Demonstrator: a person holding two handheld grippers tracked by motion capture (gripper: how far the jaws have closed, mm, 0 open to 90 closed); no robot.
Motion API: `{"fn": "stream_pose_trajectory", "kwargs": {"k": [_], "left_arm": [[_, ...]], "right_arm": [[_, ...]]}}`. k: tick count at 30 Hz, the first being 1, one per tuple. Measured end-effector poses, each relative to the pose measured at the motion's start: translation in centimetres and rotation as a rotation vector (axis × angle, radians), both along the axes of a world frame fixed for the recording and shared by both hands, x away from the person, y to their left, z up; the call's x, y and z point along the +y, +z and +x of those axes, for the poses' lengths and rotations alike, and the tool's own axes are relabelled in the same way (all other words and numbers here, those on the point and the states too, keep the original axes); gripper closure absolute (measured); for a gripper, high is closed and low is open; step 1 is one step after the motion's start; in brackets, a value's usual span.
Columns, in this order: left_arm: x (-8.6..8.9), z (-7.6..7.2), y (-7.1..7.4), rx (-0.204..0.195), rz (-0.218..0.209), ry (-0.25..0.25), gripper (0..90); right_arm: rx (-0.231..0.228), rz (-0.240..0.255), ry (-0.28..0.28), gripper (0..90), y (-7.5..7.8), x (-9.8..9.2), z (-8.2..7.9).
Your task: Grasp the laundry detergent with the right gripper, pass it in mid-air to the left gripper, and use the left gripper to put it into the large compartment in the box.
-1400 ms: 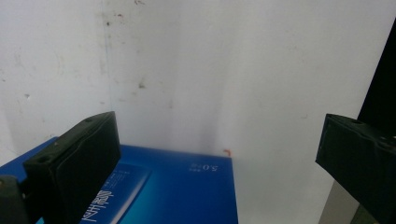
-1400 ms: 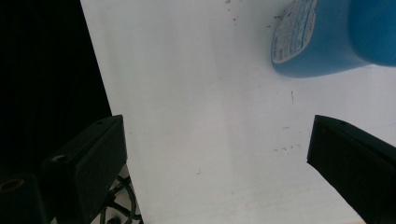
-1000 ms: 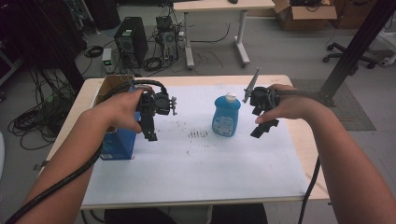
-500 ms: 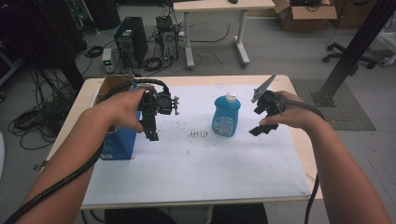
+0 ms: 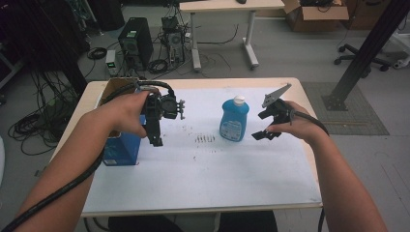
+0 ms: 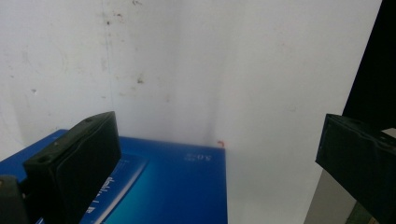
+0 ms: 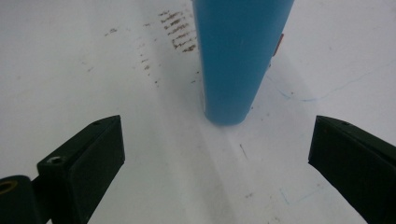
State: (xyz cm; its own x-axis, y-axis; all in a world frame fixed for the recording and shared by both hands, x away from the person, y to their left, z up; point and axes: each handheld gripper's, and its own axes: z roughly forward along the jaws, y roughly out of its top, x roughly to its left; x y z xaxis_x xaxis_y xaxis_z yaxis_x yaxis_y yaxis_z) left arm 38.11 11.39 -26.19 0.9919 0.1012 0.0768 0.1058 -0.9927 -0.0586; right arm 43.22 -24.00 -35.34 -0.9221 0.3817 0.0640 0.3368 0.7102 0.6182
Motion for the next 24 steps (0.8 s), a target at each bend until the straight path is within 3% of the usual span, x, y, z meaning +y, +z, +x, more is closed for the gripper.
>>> {"fn": "stream_pose_trajectory", "kwargs": {"k": [5, 24], "left_arm": [[0.1, -0.4, 0.2, 0.004, -0.005, -0.002, 0.2], [0.5, -1.1, 0.1, 0.006, -0.017, -0.013, 0.2]], "right_arm": [[-0.009, 0.076, -0.008, 2.9, -1.1, 0.2, 0.3], [-0.058, 0.192, -0.079, 1.5, -2.9, 2.0, 1.2]]}}
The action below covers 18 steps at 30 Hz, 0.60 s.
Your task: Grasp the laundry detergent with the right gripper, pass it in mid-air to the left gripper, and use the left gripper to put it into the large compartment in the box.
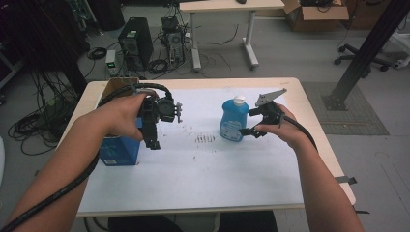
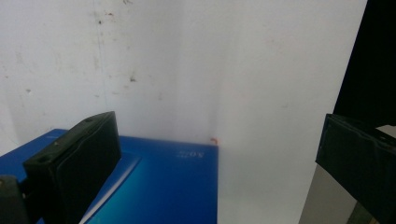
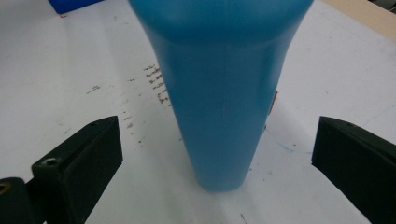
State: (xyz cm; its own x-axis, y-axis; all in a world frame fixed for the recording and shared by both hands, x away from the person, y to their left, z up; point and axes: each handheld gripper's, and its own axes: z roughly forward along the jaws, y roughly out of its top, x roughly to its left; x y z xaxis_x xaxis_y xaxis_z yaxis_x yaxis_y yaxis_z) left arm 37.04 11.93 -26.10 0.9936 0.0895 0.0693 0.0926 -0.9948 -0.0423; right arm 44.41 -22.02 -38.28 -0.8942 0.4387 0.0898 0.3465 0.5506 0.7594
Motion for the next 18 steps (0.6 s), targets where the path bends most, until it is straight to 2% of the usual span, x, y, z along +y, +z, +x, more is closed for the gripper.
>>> {"fn": "stream_pose_trajectory", "kwargs": {"k": [4, 11, 18], "left_arm": [[0.1, -0.1, 0.0, -0.001, 0.002, -0.001, 0.2], [0.4, -0.2, -0.1, -0.003, -0.003, -0.001, 0.2], [0.6, -0.3, -0.2, -0.005, -0.008, 0.008, 0.2]], "right_arm": [[-0.002, -0.007, -0.012, 2.0, -0.5, 0.4, 0.1], [-0.029, 0.022, -0.048, 1.8, -1.5, 1.6, 0.3], [-0.06, 0.048, -0.067, 1.2, -1.6, 2.1, 0.3]]}}
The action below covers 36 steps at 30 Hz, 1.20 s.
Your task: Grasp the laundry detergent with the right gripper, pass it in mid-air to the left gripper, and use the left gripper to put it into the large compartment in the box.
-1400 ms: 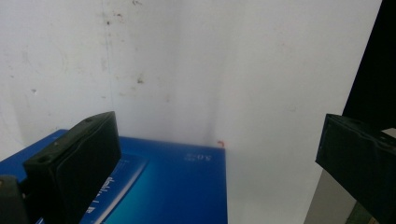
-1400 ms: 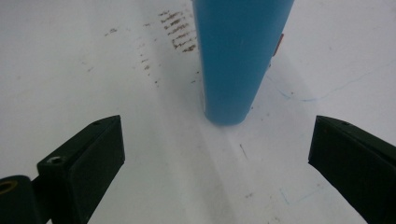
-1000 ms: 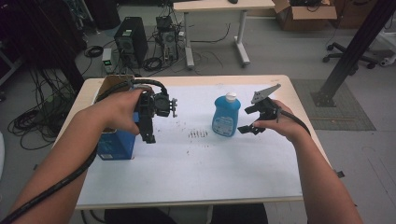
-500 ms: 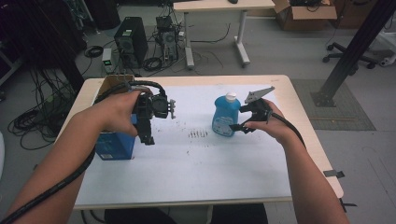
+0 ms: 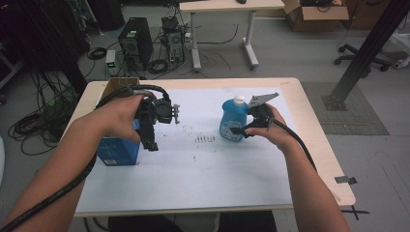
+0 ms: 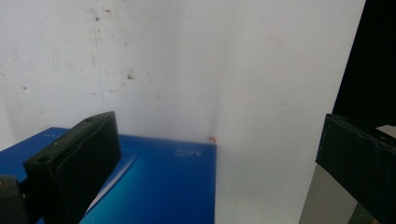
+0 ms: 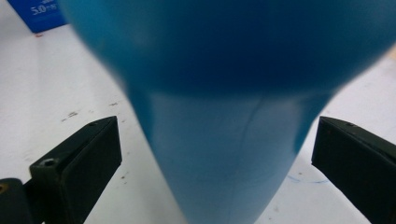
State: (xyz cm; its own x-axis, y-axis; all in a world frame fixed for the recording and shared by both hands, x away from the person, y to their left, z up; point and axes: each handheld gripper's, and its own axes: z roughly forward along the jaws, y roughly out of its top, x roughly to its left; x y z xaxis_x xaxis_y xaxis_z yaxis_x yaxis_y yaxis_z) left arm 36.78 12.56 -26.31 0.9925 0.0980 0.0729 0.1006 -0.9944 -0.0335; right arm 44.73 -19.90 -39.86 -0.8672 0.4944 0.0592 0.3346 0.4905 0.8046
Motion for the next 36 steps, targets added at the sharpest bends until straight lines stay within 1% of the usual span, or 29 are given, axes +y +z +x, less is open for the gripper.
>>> {"fn": "stream_pose_trajectory", "kwargs": {"k": [1, 6, 7, 9, 12, 16, 18, 22, 23, 26, 30, 36], "left_arm": [[0.0, 0.0, 0.0, -0.002, 0.003, -0.005, 0.2], [0.1, 0.1, -0.2, 0.002, 0.004, -0.005, 0.2], [0.0, 0.1, -0.2, -0.001, 0.0, -0.008, 0.2], [-0.1, 0.1, -0.1, -0.004, -0.001, -0.008, 0.2], [-0.3, 0.1, 0.0, -0.007, 0.001, -0.011, 0.2], [-0.6, 0.1, 0.2, -0.015, -0.003, -0.021, 0.2], [-0.9, 0.0, 0.4, -0.016, -0.004, -0.025, 0.2], [-1.0, 0.0, 0.4, -0.017, -0.005, -0.025, 0.2], [-1.0, 0.0, 0.4, -0.02, -0.002, -0.025, 0.2], [-1.0, 0.0, 0.4, -0.02, -0.005, -0.027, 0.2], [-0.9, 0.0, 0.5, -0.021, -0.006, -0.024, 0.2], [-0.9, -0.1, 0.6, -0.024, -0.008, -0.026, 0.2]], "right_arm": [[-0.002, 0.0, -0.015, 1.6, -0.1, 0.1, 0.0], [-0.014, 0.005, -0.034, 1.1, -0.4, 0.2, -0.1], [-0.014, 0.017, -0.045, 1.2, -0.5, 0.3, -0.1], [-0.019, 0.018, -0.052, 1.3, -0.6, 0.4, -0.1], [-0.022, 0.027, -0.049, 1.3, -0.7, 0.5, -0.2], [-0.019, 0.041, -0.061, 1.6, -1.0, 0.5, -0.3], [-0.022, 0.06, -0.068, 1.9, -1.2, 0.4, -0.3], [-0.029, 0.067, -0.068, 3.1, -1.4, 0.5, -0.4], [-0.043, 0.058, -0.065, 3.6, -1.5, 0.6, -0.5], [-0.057, 0.054, -0.064, 5.9, -1.7, 0.7, -0.6], [-0.065, 0.058, -0.062, 11.6, -1.7, 0.7, -0.7], [-0.071, 0.072, -0.068, 15.8, -1.8, 0.7, -0.8]]}}
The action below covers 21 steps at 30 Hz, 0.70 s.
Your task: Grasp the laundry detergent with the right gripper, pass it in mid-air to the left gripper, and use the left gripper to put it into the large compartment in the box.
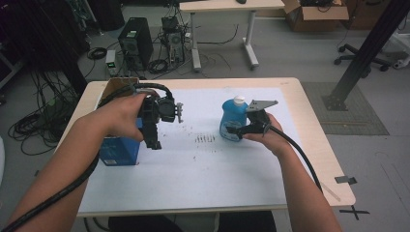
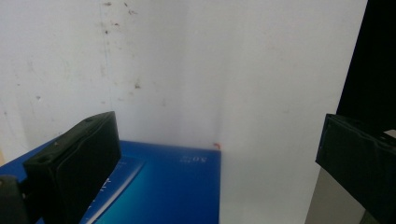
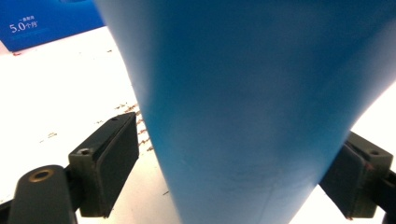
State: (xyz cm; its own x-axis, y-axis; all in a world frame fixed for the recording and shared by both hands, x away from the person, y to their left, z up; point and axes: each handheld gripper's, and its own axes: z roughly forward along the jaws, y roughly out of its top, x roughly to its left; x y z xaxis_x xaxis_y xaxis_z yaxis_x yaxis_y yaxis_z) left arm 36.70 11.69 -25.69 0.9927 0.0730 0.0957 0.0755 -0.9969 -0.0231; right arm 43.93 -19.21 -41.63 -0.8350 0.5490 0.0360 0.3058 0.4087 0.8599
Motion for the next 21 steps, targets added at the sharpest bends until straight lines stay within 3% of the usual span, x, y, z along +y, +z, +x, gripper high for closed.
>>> {"fn": "stream_pose_trajectory", "kwargs": {"k": [21], "left_arm": [[0.09, 0.11, -0.08, -0.008, -0.004, 0.0, 0.2]], "right_arm": [[-0.02, 0.031, -0.034, 28.7, -0.33, 0.06, 0.12]]}}
